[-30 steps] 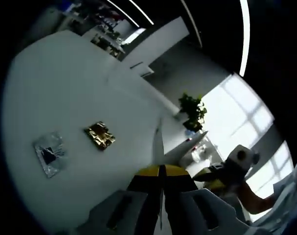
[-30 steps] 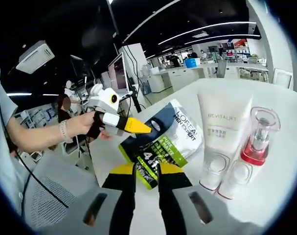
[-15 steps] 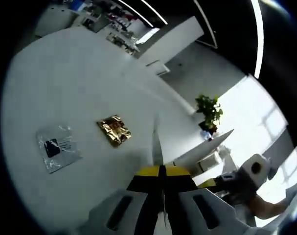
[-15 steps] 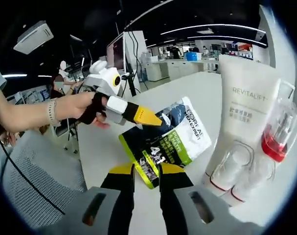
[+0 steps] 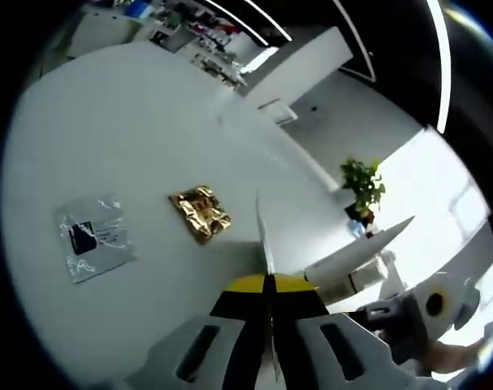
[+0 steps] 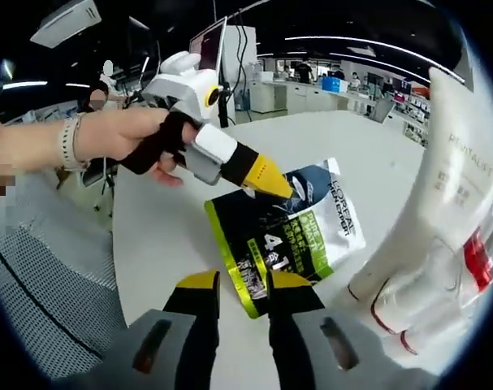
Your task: Arrange the skincare products in the storage area until every visible bottle or jar stands upright without overlapping.
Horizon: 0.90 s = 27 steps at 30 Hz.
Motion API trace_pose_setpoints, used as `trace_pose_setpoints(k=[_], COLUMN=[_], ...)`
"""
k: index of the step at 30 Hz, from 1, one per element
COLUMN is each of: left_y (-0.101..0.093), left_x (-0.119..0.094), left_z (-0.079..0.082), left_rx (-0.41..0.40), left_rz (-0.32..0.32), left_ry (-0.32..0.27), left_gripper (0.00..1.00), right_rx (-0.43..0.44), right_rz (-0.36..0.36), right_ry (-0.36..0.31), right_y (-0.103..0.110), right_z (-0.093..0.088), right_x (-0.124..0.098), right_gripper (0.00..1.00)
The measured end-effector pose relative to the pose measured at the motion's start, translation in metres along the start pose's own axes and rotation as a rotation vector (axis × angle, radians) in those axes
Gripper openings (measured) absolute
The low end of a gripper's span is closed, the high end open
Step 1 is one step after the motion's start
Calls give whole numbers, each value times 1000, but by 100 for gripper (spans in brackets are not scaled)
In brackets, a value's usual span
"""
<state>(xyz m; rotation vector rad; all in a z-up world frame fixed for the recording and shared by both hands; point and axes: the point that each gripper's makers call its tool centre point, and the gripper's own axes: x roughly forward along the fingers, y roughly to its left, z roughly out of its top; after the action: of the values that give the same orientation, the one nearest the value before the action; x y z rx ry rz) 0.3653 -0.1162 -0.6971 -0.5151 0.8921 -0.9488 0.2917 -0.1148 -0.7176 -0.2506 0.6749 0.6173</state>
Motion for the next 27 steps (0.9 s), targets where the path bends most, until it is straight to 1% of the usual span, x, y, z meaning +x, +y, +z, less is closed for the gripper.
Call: trace_pose_setpoints(k=[2, 4, 7, 10, 13, 14, 16, 17, 18, 19, 21, 23, 24, 27], left_y=[2, 2, 5, 11, 10, 10, 13, 14, 15, 17, 18, 19, 20, 20], left_x=[1, 1, 0, -1, -1, -2, -2, -3, -3, -4, -5, -6, -6, -6], left_z=[-3, -5, -9, -11, -13, -13, -14, -16, -18, -19, -21, -22, -24, -26], left_rx=[19, 34, 60, 119, 132, 144, 195, 230, 246, 251, 269, 298, 323, 352], left_rz=[19, 28, 50, 89, 90, 96, 119, 122, 126, 137, 139, 150, 154, 161], left_ry=[11, 21, 36, 62, 70, 73, 91, 113, 126, 133, 150, 166, 183, 199], left_gripper=[0, 0, 0, 0, 0, 0, 0, 0, 0, 0, 0, 0, 0, 1], right_rx=[-37, -49, -46, -46, -52, -59, -66, -65, -66, -73, -64, -63, -52, -43], right_rz=[-9, -15, -15, -10, -8, -12, -15, -16, -14, -15, -14, -18, -17, -15], right_ry=[29, 39, 54, 69, 81, 81, 89, 90, 93, 105, 101, 101, 102, 102], right_y=[0, 0, -2, -2, 1, 0, -1, -2, -2, -2, -2, -4, -4, -6], right_z=[-7, -11, -16, -22, -26, -26, -27, -28, -29, -32, -32, -32, -33, -34], right_x=[2, 4, 6, 8, 9, 9, 9, 9, 9, 8, 7, 7, 7, 6], right_gripper=[25, 25, 24, 25, 25, 24, 24, 24, 24, 25, 24, 25, 25, 25])
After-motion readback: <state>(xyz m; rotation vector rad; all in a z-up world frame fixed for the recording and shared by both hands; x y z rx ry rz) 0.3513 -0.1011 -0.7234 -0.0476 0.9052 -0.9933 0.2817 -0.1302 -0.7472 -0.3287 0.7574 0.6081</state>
